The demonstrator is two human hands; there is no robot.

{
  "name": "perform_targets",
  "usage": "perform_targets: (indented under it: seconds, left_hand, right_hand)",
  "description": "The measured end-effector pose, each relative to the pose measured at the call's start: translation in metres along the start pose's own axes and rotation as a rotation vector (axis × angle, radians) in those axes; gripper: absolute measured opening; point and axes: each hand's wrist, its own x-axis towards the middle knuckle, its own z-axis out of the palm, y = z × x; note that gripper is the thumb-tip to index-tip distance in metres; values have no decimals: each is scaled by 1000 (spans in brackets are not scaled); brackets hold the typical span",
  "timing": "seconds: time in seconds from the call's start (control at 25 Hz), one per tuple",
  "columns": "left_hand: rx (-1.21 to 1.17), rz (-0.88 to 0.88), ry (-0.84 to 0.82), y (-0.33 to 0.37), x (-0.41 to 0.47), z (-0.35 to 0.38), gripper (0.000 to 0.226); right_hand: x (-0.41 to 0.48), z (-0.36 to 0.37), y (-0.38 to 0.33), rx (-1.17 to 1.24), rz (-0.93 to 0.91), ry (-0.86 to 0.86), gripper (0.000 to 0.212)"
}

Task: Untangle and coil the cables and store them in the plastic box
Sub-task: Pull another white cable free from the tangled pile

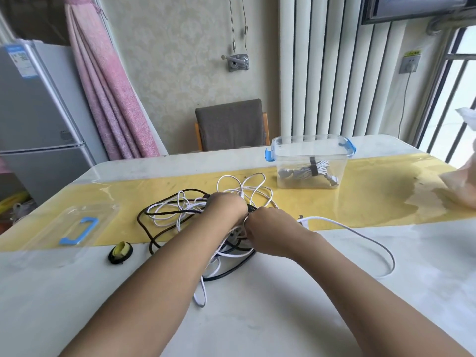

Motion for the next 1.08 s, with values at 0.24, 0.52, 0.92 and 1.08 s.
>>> perform_targets:
  seconds: [0.24, 0.52, 0.92, 1.08]
  left_hand:
    - [-873, -162, 417, -47, 29, 27, 42]
    - [-2993, 225, 540, -92, 35, 26, 23]
    - [-2430, -294, 546, -111, 36, 79, 22]
    - [-1705, -295, 384, -103, 18, 82, 20]
  right_hand:
    - [6, -3, 9, 200, 166, 224, 18]
    - [13, 4, 21, 428, 250, 720, 13]
    - [-10, -27, 97, 511, 503, 621, 22]
    - [-11, -25, 89, 449, 349, -116, 32]
